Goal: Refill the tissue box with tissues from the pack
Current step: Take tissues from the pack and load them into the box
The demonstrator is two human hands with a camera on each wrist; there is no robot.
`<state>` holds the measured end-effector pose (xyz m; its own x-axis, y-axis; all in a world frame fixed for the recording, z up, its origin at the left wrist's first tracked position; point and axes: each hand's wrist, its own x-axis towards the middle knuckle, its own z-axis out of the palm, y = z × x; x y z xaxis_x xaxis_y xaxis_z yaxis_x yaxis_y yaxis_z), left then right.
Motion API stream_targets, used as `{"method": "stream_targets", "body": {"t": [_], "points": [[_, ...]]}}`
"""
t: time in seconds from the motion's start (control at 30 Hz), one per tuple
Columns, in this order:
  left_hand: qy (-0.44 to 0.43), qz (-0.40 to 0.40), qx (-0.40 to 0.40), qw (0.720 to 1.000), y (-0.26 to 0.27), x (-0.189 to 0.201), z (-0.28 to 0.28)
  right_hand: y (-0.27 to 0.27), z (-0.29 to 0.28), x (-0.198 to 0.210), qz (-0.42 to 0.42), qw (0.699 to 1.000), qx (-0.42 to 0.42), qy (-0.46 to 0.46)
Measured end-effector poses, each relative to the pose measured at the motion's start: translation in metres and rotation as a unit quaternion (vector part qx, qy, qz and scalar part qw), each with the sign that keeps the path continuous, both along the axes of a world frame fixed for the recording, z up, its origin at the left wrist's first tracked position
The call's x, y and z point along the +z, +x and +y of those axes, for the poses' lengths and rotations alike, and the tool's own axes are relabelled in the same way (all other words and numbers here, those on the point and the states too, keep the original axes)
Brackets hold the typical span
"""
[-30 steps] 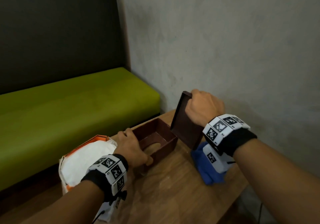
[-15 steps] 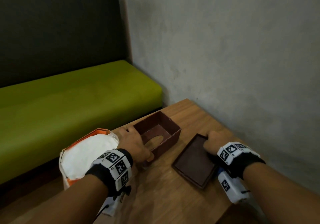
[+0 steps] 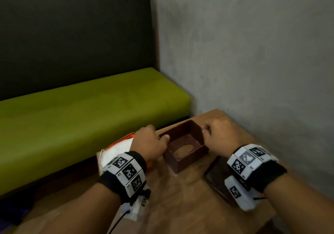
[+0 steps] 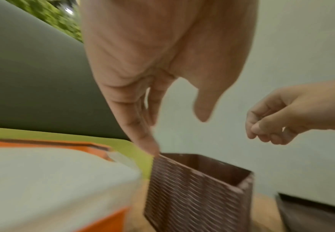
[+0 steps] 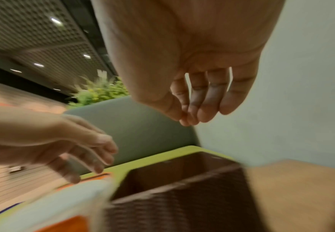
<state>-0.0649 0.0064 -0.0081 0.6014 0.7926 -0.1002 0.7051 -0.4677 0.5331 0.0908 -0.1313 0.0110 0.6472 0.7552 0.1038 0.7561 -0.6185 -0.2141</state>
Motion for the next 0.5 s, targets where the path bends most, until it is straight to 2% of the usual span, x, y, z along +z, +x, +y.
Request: {"method": "stream_targets", "body": {"t": [0.07, 0.13, 0.23, 0.33, 0.5], "points": [[0.014, -0.001, 0.026, 1.0, -0.022, 0.002, 0.019, -0.03, 0.023, 0.003, 0.039, 0.996, 0.073, 0.024], [0.024, 0.046, 0.057, 0.997, -0.049, -0.001, 0.036, -0.058, 0.045, 0.0, 0.081, 0.989, 0.12, 0.005], [0.053, 0.114, 0.094, 0.988, -0.085, -0.014, 0.053, -0.092, 0.073, -0.011, 0.098, 0.98, 0.174, -0.02], [0.073, 0.127, 0.148, 0.978, -0.11, -0.025, 0.065, -0.115, 0.098, -0.028, 0.106, 0.967, 0.23, -0.023], [-0.084, 0.079, 0.187, 0.976, -0.127, -0.044, 0.087, -0.14, 0.125, -0.055, 0.071, 0.956, 0.274, -0.073]]}}
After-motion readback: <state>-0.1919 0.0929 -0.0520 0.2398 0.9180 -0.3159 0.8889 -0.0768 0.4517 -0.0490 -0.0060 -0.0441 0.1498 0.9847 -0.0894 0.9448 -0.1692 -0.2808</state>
